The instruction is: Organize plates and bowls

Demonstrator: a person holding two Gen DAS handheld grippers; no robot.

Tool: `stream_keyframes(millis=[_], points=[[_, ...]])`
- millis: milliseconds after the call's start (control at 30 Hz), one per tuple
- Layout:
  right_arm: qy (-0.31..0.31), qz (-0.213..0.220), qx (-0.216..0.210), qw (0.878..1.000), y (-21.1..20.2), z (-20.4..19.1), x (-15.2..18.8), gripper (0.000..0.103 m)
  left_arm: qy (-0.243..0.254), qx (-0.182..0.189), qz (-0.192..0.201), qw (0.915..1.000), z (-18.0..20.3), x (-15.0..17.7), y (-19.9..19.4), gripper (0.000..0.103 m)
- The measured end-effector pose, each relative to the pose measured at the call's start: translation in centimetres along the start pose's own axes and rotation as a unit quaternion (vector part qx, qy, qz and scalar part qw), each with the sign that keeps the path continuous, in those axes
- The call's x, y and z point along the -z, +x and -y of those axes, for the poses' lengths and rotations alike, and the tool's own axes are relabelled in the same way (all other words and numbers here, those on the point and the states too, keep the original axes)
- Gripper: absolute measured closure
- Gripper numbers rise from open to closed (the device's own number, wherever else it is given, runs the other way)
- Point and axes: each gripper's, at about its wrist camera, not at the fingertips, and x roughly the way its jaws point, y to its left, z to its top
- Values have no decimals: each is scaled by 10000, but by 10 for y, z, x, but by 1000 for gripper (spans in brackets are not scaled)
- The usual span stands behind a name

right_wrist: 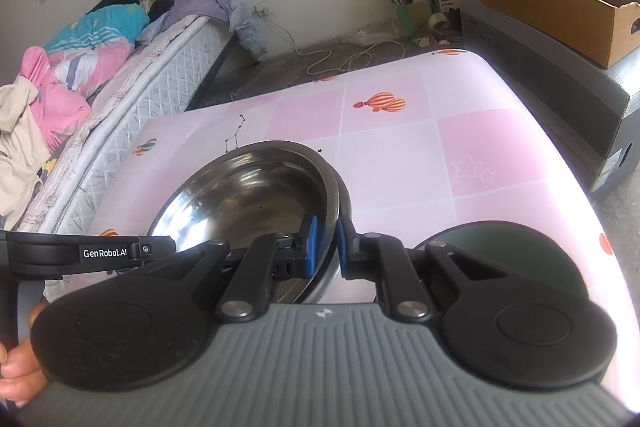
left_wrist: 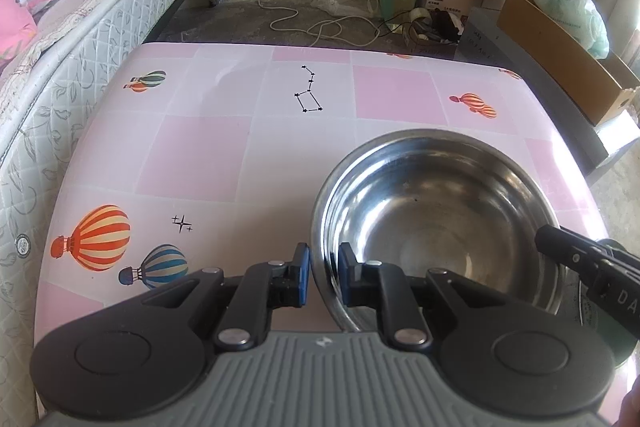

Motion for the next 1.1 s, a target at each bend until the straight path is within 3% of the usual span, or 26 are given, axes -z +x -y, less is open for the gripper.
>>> stream_keyframes(millis=[433,567,633,800,900,1100], points=[[-107,-43,209,9997,11,-7,1,89,97,0,131,9999,1,-1,-3,82],[-174,54,263,9995,6,-10,0,82,86,-55,278,9996,-1,1,-13,68],[-181,110,238,9995,0,-10,0,79,59,-85,401,9991,-4,2,-22,66],[-42,368,-109,9993,-31,-5,-5,69,267,43,692,9972,-5,10,-55,53],[-20,541,-173,9984,-64,8,-6,60,562,181,866,9945,-1,17,-79,42],[313,673,-16,9972,-121,59,6,58,907,580,877,9903,23,31,-102,25]])
